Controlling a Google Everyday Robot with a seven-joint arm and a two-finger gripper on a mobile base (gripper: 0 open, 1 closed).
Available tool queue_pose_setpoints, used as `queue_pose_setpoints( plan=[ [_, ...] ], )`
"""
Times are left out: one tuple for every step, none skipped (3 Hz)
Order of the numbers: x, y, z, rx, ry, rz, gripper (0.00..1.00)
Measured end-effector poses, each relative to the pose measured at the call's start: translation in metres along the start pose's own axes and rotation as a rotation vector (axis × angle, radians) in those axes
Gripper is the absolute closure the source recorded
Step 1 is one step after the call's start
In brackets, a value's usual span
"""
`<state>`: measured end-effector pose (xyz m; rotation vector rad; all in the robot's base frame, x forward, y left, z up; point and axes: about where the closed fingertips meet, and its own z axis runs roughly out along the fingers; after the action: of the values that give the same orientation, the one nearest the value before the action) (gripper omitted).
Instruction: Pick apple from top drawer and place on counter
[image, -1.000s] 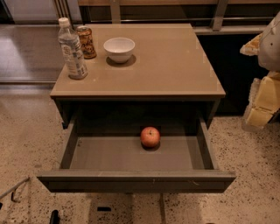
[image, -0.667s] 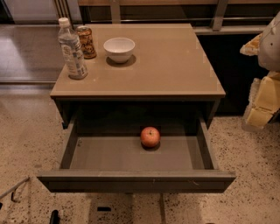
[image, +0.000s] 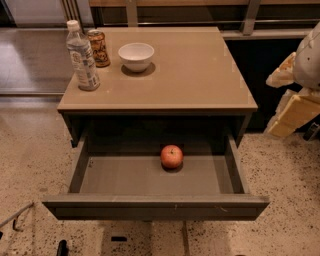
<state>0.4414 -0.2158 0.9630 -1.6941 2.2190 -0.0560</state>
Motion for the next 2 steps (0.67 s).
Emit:
queue_pose_setpoints(
  plan=[
    [-0.001,0.001,0.032,-0.018,-0.071,0.023,0.56],
    [-0.007,0.001,0.076,-0.031,-0.160,0.053,0.79]
  ],
)
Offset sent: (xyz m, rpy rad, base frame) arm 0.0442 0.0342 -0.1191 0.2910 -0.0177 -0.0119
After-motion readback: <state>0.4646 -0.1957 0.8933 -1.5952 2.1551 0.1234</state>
